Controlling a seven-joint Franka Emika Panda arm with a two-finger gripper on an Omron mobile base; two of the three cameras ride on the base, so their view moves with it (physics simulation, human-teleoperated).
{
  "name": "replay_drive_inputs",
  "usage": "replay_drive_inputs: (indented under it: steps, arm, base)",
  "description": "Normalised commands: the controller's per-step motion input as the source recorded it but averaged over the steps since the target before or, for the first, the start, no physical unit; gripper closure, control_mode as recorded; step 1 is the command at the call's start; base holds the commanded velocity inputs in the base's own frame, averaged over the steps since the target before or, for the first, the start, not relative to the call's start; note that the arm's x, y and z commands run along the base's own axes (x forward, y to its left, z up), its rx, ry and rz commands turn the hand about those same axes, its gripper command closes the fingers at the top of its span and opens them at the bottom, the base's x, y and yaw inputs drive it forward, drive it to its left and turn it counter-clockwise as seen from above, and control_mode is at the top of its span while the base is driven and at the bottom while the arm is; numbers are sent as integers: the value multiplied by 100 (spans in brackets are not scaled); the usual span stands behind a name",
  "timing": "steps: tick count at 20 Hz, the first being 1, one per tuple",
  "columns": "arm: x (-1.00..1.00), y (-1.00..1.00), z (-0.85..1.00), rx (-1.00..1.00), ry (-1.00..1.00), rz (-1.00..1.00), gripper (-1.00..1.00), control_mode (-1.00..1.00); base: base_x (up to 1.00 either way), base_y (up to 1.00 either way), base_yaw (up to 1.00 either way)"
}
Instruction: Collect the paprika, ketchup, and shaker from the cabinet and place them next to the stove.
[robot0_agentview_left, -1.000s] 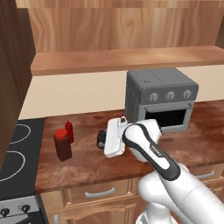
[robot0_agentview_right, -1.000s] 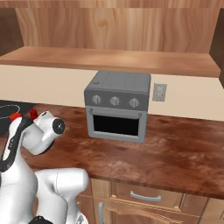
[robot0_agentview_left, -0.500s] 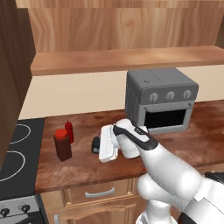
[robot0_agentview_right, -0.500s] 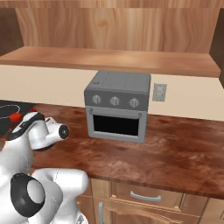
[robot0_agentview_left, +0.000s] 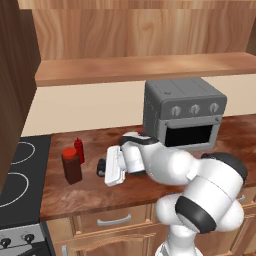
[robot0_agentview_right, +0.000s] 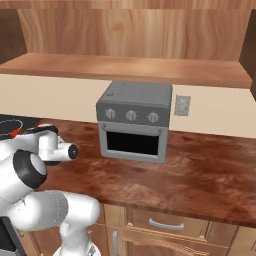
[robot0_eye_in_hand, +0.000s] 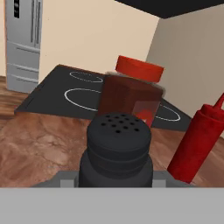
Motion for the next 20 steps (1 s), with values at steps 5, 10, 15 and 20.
replay_drive_inputs:
  steps: [5,10,15,20]
  arm:
    - [35,19,-33,0,0,5,100,-100]
    - [30,15,-31,0,0,7,100,-100]
    - [24,24,-27,0,0,6,100,-100]
    - [9,34,-20,0,0,5,100,-100]
  base:
    - [0,0,0]
    - [0,0,0]
    - [0,0,0]
    - [0,0,0]
